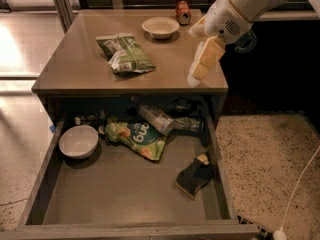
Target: Place green jalapeno chip bag into top drawer
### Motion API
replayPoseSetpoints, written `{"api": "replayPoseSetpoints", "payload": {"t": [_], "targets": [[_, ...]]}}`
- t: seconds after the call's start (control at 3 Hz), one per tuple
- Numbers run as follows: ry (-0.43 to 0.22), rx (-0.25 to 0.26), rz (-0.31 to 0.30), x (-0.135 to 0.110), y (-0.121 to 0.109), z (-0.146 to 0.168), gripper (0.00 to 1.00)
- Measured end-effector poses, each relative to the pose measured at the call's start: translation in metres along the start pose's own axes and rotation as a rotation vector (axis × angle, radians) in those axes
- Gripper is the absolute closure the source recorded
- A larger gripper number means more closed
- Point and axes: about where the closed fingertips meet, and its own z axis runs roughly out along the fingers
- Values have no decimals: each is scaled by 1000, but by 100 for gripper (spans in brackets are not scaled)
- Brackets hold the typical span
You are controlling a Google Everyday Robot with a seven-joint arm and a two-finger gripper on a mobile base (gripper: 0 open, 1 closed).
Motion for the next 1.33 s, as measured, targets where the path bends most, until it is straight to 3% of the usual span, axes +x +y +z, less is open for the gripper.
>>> {"api": "replayPoseSetpoints", "payload": {"t": [0.33, 0.67, 1.33], "targets": [[1, 1, 0, 0, 0, 0, 0], [-46, -6, 10, -11, -17, 14, 0], [-87, -16, -12, -45, -44, 38, 0]]}}
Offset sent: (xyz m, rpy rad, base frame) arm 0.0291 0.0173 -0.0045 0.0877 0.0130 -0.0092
